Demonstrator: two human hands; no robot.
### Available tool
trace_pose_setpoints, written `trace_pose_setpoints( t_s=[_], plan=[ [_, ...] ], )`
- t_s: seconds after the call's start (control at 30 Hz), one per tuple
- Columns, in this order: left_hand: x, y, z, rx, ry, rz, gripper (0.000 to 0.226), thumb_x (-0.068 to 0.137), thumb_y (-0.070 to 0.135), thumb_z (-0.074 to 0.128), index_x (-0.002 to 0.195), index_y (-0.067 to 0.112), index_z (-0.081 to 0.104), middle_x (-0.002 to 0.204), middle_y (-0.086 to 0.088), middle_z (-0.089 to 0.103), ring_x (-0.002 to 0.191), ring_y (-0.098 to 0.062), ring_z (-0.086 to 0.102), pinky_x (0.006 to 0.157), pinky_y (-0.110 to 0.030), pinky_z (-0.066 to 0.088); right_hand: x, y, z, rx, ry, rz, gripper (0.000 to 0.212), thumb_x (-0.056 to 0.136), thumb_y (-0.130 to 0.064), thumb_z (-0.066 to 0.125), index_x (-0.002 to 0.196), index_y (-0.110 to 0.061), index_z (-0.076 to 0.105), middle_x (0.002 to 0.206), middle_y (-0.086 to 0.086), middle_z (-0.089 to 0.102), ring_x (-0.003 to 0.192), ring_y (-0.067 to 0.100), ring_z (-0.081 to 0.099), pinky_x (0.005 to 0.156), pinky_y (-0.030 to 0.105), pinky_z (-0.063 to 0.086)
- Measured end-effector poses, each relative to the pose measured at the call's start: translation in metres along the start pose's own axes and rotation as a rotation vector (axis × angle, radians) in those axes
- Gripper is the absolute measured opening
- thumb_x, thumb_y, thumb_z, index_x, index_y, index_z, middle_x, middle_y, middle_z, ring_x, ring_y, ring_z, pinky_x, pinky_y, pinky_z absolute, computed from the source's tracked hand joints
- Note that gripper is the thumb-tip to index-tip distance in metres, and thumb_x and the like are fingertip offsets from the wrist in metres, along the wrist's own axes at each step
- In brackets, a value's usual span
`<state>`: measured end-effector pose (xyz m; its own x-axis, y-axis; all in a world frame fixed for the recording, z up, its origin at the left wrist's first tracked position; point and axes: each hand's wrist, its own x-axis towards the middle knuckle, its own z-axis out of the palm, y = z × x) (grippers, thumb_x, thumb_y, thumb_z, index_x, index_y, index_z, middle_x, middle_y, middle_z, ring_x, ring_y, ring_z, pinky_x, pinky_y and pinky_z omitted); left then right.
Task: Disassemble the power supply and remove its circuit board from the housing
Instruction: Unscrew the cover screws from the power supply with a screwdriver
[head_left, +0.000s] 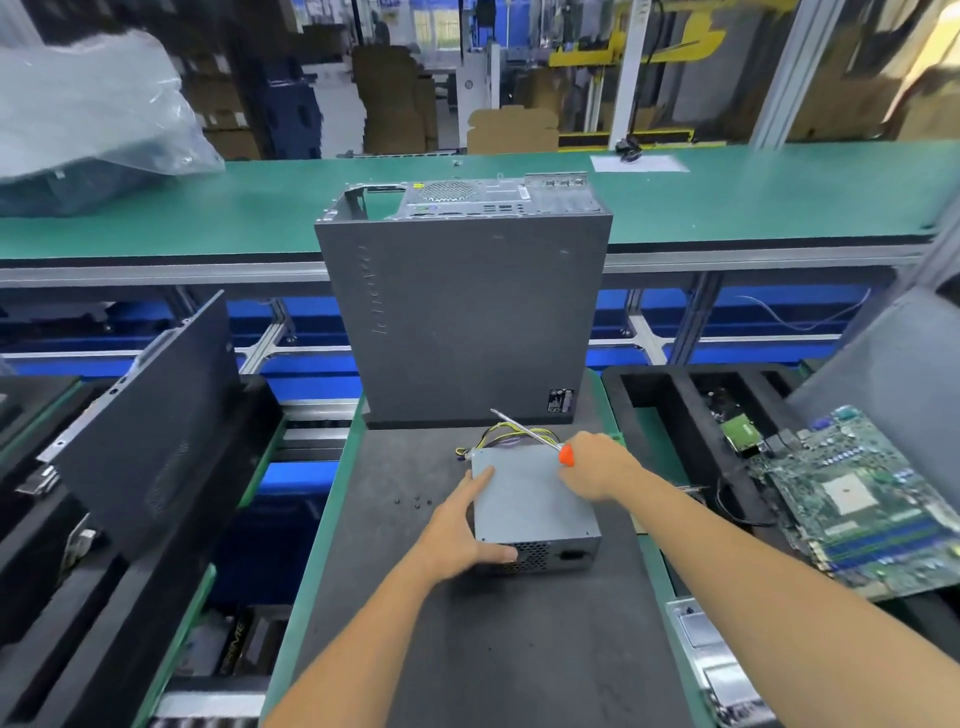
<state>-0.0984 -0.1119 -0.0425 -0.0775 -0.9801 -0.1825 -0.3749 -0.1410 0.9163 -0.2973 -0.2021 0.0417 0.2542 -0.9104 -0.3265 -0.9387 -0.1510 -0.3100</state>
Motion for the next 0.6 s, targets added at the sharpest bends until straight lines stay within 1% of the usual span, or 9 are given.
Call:
trace_pose_setpoints(
  t_s=[0.03, 0.13, 0.2, 0.27, 0.37, 0.43, 0.5, 0.53, 0.6],
  plan=[
    [0.001, 0.001, -0.003, -0.037, 0.007, -0.016, 0.111, 0.053, 0.017, 0.092, 0.146, 0.029, 0.033, 0.15, 0.01, 0.032, 0.133, -0.008, 0.04, 0.11, -0.031, 0.036, 0.001, -0.002, -0.001, 0.0, 0.008, -0.005, 0.032, 0.091, -0.015, 0.042, 0.062, -0.014, 0.031, 0.064, 0.004, 0.037, 0.073, 0.029, 0.044, 0.063, 0.031, 0.035],
    [0.004, 0.008, -0.014, -0.101, 0.021, -0.044, 0.1, 0.054, 0.014, 0.091, 0.141, 0.022, 0.043, 0.13, 0.003, 0.056, 0.117, -0.009, 0.055, 0.102, -0.029, 0.045, 0.004, -0.007, -0.009, 0.015, 0.025, -0.014, 0.028, 0.088, -0.014, 0.045, 0.063, -0.015, 0.034, 0.066, 0.004, 0.04, 0.069, 0.029, 0.044, 0.061, 0.03, 0.035],
    [0.008, 0.015, -0.023, -0.149, 0.019, -0.052, 0.09, 0.053, 0.018, 0.091, 0.134, 0.018, 0.052, 0.117, 0.001, 0.065, 0.106, -0.009, 0.063, 0.092, -0.024, 0.05, 0.008, -0.009, -0.018, 0.039, 0.01, -0.02, 0.028, 0.084, -0.01, 0.046, 0.059, -0.014, 0.032, 0.06, 0.006, 0.039, 0.057, 0.024, 0.038, 0.052, 0.027, 0.03],
    [0.01, 0.025, -0.031, -0.142, 0.028, -0.055, 0.077, 0.053, 0.032, 0.091, 0.124, 0.02, 0.062, 0.105, 0.005, 0.07, 0.092, -0.004, 0.067, 0.077, -0.019, 0.052, 0.013, -0.014, -0.031, 0.062, -0.043, -0.023, 0.026, 0.08, -0.007, 0.047, 0.057, -0.012, 0.037, 0.052, 0.008, 0.042, 0.05, 0.023, 0.037, 0.049, 0.025, 0.031],
    [0.014, 0.038, -0.041, -0.083, 0.098, -0.065, 0.05, 0.056, 0.051, 0.083, 0.101, 0.03, 0.073, 0.078, 0.007, 0.073, 0.065, -0.006, 0.066, 0.05, -0.022, 0.047, 0.017, -0.027, -0.044, 0.091, -0.171, -0.032, 0.025, 0.074, -0.004, 0.052, 0.055, -0.011, 0.038, 0.05, 0.009, 0.041, 0.049, 0.024, 0.037, 0.05, 0.028, 0.033],
    [0.018, 0.041, -0.044, -0.115, 0.13, -0.073, 0.035, 0.063, 0.05, 0.08, 0.091, 0.03, 0.074, 0.076, 0.004, 0.074, 0.065, -0.009, 0.07, 0.048, -0.022, 0.049, 0.021, -0.031, -0.044, 0.119, -0.243, -0.015, 0.023, 0.076, -0.003, 0.051, 0.058, -0.009, 0.04, 0.055, 0.012, 0.043, 0.048, 0.026, 0.04, 0.049, 0.03, 0.037],
    [0.024, 0.045, -0.042, -0.114, 0.148, -0.075, 0.031, 0.065, 0.053, 0.078, 0.087, 0.032, 0.074, 0.075, 0.007, 0.074, 0.069, -0.007, 0.071, 0.052, -0.02, 0.05, 0.025, -0.027, -0.042, 0.105, -0.264, 0.028, 0.018, 0.083, -0.004, 0.047, 0.065, -0.006, 0.044, 0.062, 0.016, 0.047, 0.049, 0.028, 0.047, 0.049, 0.031, 0.041],
    [0.028, 0.048, -0.04, -0.08, 0.16, -0.064, 0.032, 0.066, 0.056, 0.076, 0.087, 0.033, 0.074, 0.07, 0.012, 0.072, 0.064, -0.003, 0.068, 0.052, -0.016, 0.047, 0.026, -0.024, -0.042, 0.083, -0.253, 0.044, 0.018, 0.085, -0.006, 0.046, 0.067, -0.005, 0.044, 0.065, 0.017, 0.048, 0.052, 0.028, 0.049, 0.048, 0.03, 0.041],
    [0.037, 0.051, -0.037, 0.002, 0.2, -0.046, 0.035, 0.069, 0.063, 0.069, 0.087, 0.033, 0.073, 0.054, 0.017, 0.062, 0.048, 0.003, 0.053, 0.048, -0.01, 0.038, 0.027, -0.021, -0.047, -0.035, -0.144, 0.032, 0.025, 0.089, -0.013, 0.048, 0.065, -0.008, 0.044, 0.066, 0.011, 0.049, 0.058, 0.025, 0.048, 0.049, 0.027, 0.038]
  ],
)
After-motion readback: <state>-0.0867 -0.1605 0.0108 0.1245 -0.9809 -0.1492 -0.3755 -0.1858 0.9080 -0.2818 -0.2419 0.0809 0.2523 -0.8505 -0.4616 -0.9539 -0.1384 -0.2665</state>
